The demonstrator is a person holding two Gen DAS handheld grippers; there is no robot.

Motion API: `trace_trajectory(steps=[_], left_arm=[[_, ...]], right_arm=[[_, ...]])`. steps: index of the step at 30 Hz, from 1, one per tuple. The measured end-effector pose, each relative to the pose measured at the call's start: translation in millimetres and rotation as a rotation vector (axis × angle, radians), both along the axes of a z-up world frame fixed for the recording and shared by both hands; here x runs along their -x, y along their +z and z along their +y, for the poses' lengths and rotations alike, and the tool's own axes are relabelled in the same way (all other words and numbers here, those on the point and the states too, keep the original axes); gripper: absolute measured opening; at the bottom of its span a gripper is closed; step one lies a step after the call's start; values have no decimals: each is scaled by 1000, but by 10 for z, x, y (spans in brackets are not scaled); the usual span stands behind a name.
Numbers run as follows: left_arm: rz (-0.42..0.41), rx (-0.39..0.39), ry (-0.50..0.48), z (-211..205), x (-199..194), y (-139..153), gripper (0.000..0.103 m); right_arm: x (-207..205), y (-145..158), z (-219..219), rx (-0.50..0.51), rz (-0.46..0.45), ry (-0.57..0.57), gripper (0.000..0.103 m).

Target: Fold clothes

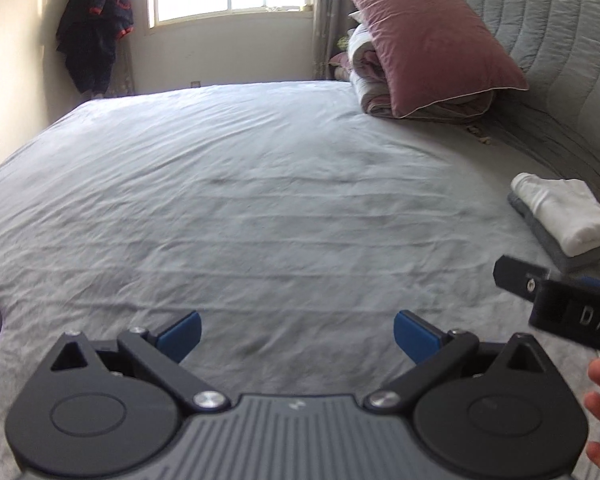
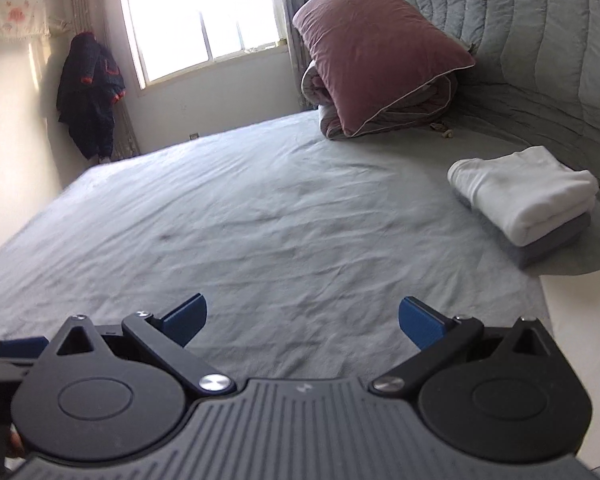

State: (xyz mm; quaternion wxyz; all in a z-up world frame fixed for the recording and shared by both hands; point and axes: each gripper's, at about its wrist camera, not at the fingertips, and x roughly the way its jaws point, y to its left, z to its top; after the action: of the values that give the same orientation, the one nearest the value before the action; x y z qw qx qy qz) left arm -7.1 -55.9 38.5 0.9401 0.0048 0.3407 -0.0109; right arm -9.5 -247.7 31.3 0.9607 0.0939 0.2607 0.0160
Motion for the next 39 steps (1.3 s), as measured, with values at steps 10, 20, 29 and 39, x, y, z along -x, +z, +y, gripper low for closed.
trace_trajectory(steps=[10,20,29,39], left_arm=[[40,31,80,400,-222,-474,102],[1,68,-10,307,-287,-598,103],[-46,85,-372,-535,61,-140,103],[-24,22,-460,-1489,-281,70,103]], right_arm=[[-201,-275,381,55,5,29,103],[-132,-328,318,115,0,-88,103],[262,45,-410,163,62,-413,103],[154,233,-1311,187,144,-519,103]])
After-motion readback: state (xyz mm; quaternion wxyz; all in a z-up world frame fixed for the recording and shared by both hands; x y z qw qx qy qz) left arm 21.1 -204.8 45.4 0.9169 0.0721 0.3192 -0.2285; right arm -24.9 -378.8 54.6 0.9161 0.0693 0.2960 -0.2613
